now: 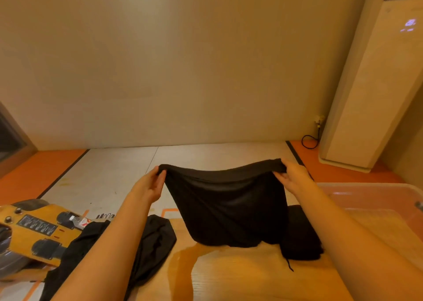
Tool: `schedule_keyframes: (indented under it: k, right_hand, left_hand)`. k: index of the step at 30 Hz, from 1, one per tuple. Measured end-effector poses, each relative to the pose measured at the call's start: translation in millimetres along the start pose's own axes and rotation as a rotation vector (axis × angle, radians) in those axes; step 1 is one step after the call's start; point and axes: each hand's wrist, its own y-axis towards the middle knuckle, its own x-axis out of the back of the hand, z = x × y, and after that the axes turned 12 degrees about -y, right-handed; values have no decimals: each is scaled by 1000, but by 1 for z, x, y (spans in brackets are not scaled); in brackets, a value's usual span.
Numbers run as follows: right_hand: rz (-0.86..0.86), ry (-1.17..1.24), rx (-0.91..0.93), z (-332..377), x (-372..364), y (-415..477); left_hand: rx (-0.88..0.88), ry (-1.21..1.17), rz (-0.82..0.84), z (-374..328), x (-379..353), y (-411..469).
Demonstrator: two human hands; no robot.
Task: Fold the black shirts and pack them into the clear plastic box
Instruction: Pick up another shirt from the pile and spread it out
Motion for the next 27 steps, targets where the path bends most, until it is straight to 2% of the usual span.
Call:
schedule_keyframes:
  k: [2, 6, 9, 12, 15, 19, 27]
  right_hand:
    - [71, 41, 119, 36, -19, 1]
    - [161, 158, 299, 119, -58, -27]
    - [239, 222, 431, 159, -71, -54]
    - [276, 251, 476, 175, -74, -80]
    - [235, 138, 517, 161, -62, -94]
    - [118, -103, 537, 115, -32, -101]
    - [-20, -304, 373, 4, 34, -106]
  left_hand:
    - [-33, -68, 130, -26, -26, 8]
    - [-252, -110, 274, -90, -89, -12]
    - [-359, -189, 387, -128, -114, -41]
    - [-414, -271, 462, -148, -121, -66]
    - [-453, -235, 455, -145, -106, -80]
    - [-515, -25, 352, -121, -52, -86]
    - [-469, 149, 144, -51, 84, -87]
